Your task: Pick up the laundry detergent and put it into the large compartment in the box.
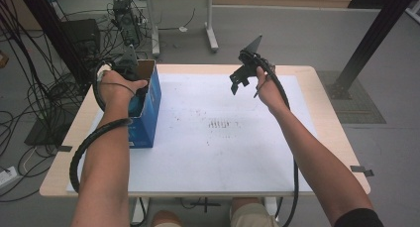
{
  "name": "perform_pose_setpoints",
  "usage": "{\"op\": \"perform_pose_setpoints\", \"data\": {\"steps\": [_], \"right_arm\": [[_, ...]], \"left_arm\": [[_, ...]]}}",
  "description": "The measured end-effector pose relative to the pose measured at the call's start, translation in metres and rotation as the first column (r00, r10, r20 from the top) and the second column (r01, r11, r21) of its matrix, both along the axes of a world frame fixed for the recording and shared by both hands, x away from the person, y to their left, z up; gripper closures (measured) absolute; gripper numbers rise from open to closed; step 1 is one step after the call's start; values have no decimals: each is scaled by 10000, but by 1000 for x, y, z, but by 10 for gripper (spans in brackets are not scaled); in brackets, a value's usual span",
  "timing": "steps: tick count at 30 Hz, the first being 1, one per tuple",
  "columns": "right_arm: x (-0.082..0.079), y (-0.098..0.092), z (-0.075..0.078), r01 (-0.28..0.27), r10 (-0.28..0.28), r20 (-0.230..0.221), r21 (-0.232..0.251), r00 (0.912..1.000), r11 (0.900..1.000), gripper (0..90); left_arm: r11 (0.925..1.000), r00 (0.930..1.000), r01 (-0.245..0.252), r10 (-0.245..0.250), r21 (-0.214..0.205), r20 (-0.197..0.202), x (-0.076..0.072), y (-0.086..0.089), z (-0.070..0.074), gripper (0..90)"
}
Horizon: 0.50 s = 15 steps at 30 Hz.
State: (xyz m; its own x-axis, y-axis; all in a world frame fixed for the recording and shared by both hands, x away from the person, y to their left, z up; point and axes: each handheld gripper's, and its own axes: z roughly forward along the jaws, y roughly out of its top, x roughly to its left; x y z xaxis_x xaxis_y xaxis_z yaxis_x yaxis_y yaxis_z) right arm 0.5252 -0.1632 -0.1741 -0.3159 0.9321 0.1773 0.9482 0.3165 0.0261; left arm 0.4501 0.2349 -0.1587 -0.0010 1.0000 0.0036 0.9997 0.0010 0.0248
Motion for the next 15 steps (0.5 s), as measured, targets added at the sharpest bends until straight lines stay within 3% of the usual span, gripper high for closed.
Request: {"op": "perform_pose_setpoints", "data": {"steps": [15], "right_arm": [[-2, 3, 2, -16, 16, 47, -37, 10000, 10000, 38]], "left_arm": [[9999, 9992, -36, 40, -93, 388, -8, -1, 21, 262]]}}
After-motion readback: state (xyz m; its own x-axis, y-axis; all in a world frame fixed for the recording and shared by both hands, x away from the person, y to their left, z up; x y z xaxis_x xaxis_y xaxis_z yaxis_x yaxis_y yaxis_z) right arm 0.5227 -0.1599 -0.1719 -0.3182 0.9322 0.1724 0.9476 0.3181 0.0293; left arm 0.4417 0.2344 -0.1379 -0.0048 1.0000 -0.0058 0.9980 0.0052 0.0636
